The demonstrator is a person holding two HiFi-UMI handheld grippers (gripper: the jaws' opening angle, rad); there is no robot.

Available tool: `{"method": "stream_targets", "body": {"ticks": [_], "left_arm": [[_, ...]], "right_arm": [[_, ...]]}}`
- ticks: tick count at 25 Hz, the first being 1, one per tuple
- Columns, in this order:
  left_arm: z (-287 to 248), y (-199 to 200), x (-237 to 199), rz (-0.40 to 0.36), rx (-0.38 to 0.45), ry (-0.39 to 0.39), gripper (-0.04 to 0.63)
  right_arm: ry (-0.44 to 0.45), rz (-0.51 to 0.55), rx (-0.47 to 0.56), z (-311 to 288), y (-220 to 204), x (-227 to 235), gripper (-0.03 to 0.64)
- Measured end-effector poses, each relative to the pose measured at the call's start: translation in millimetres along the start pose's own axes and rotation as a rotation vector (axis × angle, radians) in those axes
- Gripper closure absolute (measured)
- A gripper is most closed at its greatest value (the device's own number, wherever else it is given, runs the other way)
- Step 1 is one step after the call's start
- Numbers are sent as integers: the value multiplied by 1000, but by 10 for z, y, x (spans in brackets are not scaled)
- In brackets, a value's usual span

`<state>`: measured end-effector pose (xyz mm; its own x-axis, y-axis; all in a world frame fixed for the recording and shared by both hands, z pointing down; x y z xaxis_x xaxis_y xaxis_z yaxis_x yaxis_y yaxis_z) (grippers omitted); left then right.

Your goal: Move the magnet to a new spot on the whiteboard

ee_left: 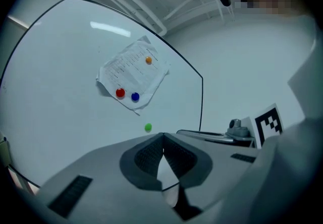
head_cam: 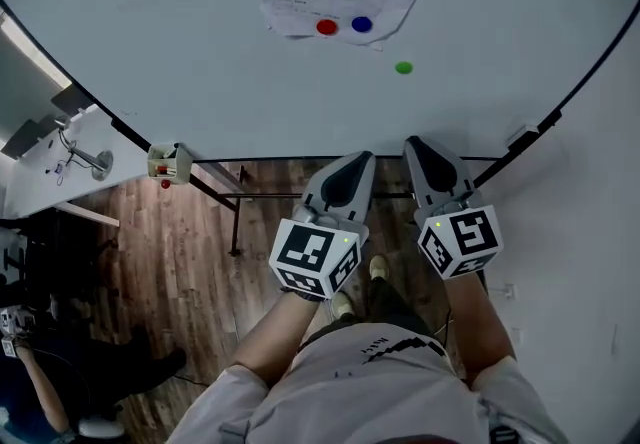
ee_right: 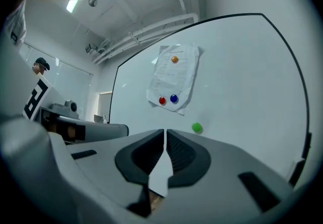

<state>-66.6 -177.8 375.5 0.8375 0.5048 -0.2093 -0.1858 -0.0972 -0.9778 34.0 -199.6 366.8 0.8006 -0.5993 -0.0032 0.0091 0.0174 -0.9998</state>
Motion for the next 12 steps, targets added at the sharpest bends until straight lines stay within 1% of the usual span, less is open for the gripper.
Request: {"method": "stream_targets", "body": {"ticks": [5,9,11,12], "left_arm": [[-229,-24,-105,-8,-16,16,584],[-427,23,-206,-20,-15,37,584],[-521,42,-237,-25,-15,42,584],[-565,43,-246,-27,-17,42,583]], "right_arm": [[-38,28,8,-274,-28,288,607],[-46,47,7,-483,-40,452,604],[-53,70,2,-576,-51,511,582],[-61,87,-3,-619,-57,546,554]]}}
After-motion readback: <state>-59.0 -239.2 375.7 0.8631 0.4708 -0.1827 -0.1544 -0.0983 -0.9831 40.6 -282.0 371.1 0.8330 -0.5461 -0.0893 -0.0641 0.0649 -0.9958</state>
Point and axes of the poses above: the fingertips, and each gripper's own axes: z backward along the fingers, x to its right, y out of its top, the point moved 3 cm from there along z, backward along the fingers, and after that the axes turned 5 degrees about y, right-handed, at the moved point
